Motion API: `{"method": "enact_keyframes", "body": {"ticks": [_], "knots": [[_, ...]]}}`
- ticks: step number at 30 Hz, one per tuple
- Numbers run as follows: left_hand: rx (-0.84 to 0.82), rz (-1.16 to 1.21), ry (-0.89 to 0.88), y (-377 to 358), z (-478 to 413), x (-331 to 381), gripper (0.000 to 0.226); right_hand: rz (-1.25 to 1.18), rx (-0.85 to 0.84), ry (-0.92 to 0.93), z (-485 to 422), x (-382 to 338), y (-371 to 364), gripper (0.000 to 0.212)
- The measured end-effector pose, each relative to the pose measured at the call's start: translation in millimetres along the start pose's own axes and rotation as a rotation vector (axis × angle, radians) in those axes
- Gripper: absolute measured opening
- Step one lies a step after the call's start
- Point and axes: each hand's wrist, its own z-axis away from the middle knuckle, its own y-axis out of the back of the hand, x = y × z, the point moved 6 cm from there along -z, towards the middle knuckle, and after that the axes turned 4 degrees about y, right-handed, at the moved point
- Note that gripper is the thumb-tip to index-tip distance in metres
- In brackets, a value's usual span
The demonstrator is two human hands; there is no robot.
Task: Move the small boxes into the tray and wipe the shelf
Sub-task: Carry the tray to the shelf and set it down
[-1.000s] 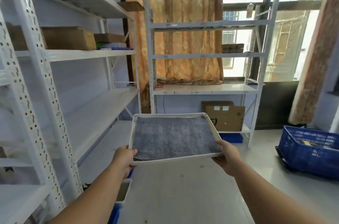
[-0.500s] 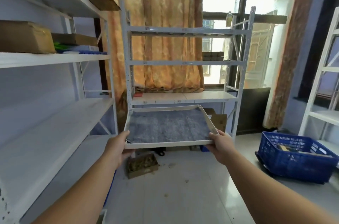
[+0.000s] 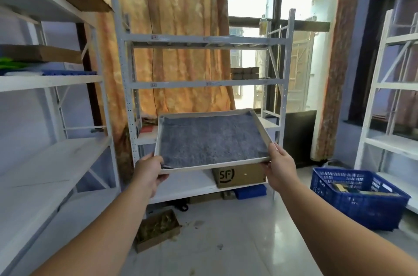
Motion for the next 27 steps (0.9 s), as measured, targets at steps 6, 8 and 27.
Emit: {"method": "enact_keyframes", "body": {"ticks": [6, 8, 27], "knots": [[0.029, 0.003, -0.046, -89, -66, 3, 0.041, 0.053, 0.001, 0.037, -117, -5, 17, 0.038], [0.025, 0.027, -0.081, -118, -84, 5, 0.035, 0.019, 0.007, 0.029, -154, -9, 20, 0.035], [0.073, -0.07, -0.296, -278, -272, 15, 0.037, -0.304, -0.055, -0.058, -373, 4, 8, 0.036]]}}
